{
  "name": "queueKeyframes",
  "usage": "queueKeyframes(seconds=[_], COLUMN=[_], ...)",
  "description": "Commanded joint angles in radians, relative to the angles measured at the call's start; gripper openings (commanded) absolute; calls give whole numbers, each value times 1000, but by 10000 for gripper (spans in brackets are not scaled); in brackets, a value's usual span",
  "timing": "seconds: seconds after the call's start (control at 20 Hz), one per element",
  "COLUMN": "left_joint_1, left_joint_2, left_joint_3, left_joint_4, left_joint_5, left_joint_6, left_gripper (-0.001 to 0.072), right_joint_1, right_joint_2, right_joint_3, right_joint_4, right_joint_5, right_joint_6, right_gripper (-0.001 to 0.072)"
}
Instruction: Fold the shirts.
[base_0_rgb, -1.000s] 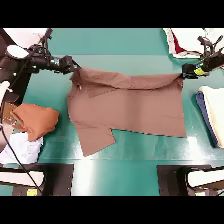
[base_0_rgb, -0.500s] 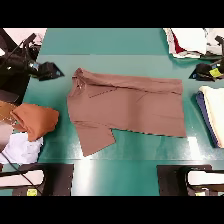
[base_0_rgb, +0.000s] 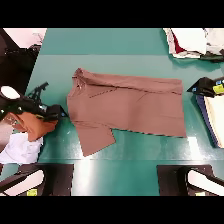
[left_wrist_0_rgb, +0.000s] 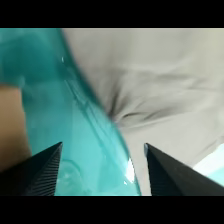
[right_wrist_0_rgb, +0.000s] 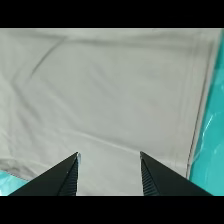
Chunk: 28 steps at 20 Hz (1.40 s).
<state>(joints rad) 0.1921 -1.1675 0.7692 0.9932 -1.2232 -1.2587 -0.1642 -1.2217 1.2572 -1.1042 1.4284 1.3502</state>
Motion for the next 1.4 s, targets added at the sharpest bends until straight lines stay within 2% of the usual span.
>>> queueKeyframes(seconds=[0.0,0.2,0.35,0.4,0.45,0.5,0.55,0.7,0.8,0.85,0.9,0.95,1.0,1.1,1.35], left_joint_1=[0,-95,-167,-185,-200,-214,-216,-216,-216,-216,-216,-216,-216,-216,-216], left_joint_2=[16,10,10,10,10,11,11,14,14,14,14,14,13,13,13], left_joint_3=[-111,-126,-125,-126,-125,-125,-123,-68,-17,5,24,33,38,38,38], left_joint_4=[-102,-132,-137,-137,-136,-136,-137,-132,-134,-134,-134,-138,-140,-140,-140], left_joint_5=[91,194,275,270,261,262,261,208,171,166,166,167,169,175,175], left_joint_6=[66,85,39,35,37,40,43,48,66,68,78,82,82,82,82], left_gripper=[599,599,597,467,243,154,33,23,23,24,23,24,24,24,24], right_joint_1=[-1,-1,-2,-2,-3,-6,-16,-83,-161,-214,-268,-318,-368,-433,-400], right_joint_2=[50,50,50,50,50,50,50,66,111,132,144,146,143,142,142], right_joint_3=[-76,-75,-75,-75,-75,-75,-75,-118,-243,-320,-387,-447,-505,-592,-695], right_joint_4=[13,14,12,10,10,9,6,-97,-183,-185,-170,-160,-138,-57,-12], right_joint_5=[-16,-14,-10,-6,0,15,37,144,153,128,107,84,54,3,-86], right_joint_6=[-8,-8,-8,-8,-8,-8,-8,-8,-8,-9,-9,-10,-21,-67,-77], right_gripper=[437,436,435,435,435,435,435,436,440,494,603,627,621,538,512])
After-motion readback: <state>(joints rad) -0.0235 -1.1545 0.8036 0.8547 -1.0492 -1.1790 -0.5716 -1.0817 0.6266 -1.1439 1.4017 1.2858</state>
